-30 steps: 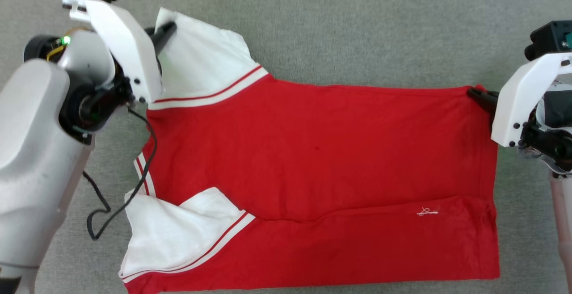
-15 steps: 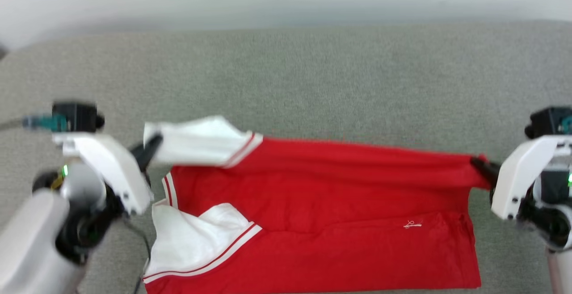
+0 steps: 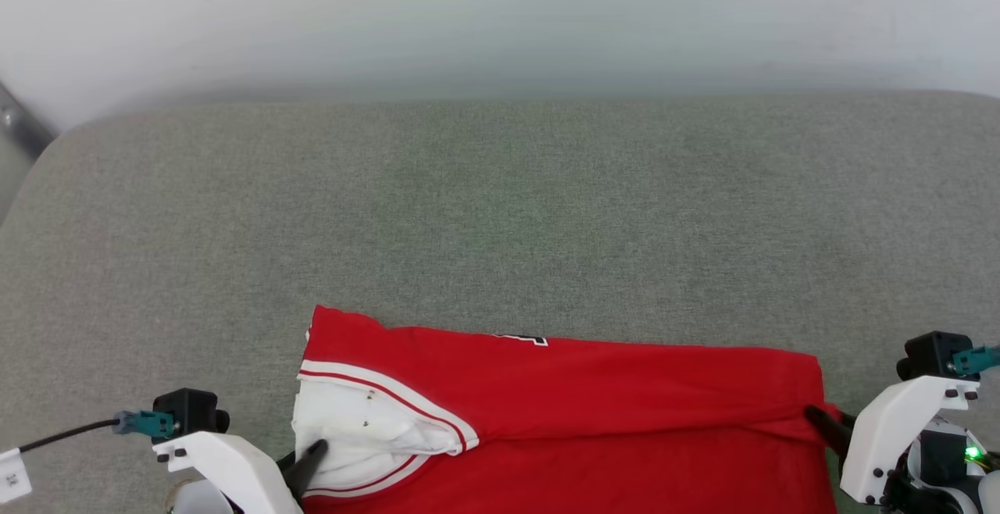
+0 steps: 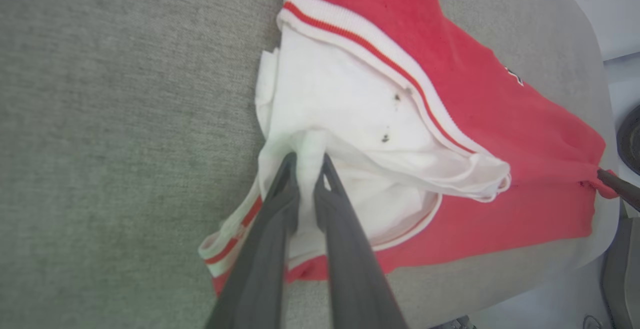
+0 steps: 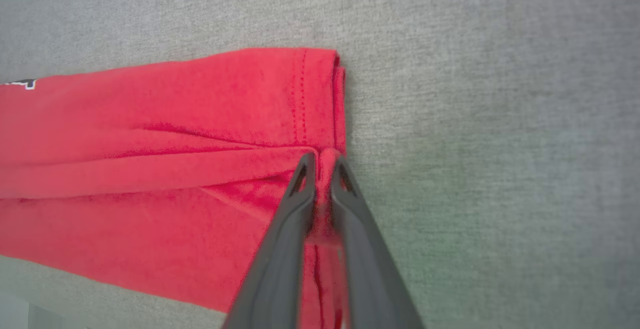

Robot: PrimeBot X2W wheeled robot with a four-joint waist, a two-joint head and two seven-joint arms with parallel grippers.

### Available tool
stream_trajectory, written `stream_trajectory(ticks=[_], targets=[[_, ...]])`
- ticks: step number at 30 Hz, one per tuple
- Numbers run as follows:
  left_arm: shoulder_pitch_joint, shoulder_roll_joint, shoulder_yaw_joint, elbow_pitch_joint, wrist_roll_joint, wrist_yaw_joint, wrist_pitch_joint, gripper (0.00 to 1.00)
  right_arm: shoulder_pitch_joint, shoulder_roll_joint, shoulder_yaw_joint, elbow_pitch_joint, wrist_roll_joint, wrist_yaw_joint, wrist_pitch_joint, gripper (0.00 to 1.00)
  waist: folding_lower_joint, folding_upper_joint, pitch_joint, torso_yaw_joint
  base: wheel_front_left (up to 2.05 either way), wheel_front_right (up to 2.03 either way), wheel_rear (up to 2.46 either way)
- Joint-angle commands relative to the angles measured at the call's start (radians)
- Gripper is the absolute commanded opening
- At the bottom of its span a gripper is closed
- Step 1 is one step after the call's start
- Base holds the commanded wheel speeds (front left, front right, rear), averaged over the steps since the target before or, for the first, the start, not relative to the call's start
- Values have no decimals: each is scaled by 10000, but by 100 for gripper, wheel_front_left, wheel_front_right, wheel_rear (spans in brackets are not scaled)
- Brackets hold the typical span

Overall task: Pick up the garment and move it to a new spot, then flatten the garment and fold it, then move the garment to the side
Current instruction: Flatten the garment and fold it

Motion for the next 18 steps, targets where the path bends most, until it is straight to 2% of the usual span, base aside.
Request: stream_trajectory(ticks=[1, 4, 6, 10, 18], targets=[[91, -113, -50, 118, 56, -24, -115, 100, 145, 32, 8, 57, 48, -8, -159, 100, 2, 0, -66, -15, 0, 0, 0], [-26, -200, -77, 111, 332, -104, -493, 100, 262, 32, 65, -83, 158, -8, -463, 100, 2, 0, -244, -61, 0, 0, 0], [-173, -145, 27, -35, 768, -100, -1144, 100, 383, -87, 22, -573, 311, -8, -623, 100, 2, 0, -450, -115, 0, 0, 0], [-307, -77, 238, -467, 1412, 170, -2070, 100, 499, -286, -279, -1637, 327, -8, -559, 100, 2, 0, -673, -203, 0, 0, 0], [-547, -326, 640, -1279, 2786, 875, -4154, 100, 535, -517, -1424, -2995, 72, -8, 993, 100, 2, 0, -846, -148, 0, 0, 0]])
